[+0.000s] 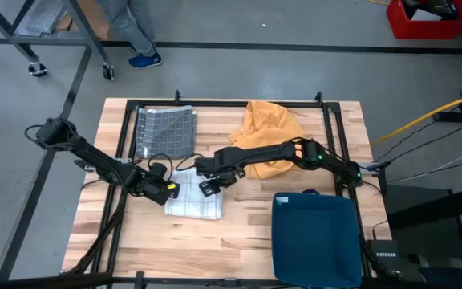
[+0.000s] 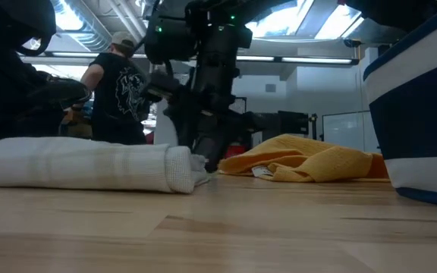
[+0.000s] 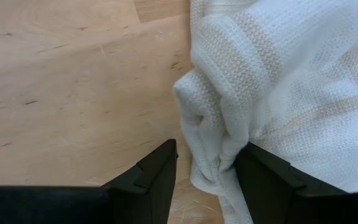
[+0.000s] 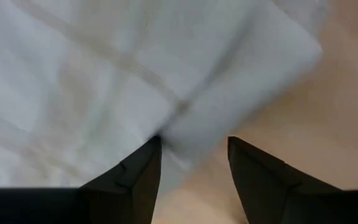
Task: Fold towel
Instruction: Stack the white towel on top of the gray towel
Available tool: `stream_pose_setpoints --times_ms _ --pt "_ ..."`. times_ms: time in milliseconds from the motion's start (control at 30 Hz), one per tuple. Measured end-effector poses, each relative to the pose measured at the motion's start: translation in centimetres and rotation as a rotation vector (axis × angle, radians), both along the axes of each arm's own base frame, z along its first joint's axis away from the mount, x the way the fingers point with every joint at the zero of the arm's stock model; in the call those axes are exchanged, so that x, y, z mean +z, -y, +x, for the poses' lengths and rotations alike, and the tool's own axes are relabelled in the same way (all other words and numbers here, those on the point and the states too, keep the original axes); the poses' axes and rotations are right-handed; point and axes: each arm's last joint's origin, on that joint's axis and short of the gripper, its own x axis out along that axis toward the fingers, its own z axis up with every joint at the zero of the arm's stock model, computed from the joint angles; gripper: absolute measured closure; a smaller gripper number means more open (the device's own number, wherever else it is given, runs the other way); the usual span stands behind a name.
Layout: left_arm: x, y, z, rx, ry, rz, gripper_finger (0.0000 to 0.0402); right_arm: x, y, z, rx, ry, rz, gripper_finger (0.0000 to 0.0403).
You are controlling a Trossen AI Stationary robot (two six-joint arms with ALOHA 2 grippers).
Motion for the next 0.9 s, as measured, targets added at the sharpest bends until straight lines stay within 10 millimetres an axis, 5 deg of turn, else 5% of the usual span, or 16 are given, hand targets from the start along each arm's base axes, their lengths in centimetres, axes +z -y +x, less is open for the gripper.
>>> stream_pose_setpoints --times_ms 900 --pt "0.0 0.0 0.1 0.002 0.025 0.014 0.0249 -3.3 -0.2 0.9 -0.152 -0.042 -0.024 0.0217"
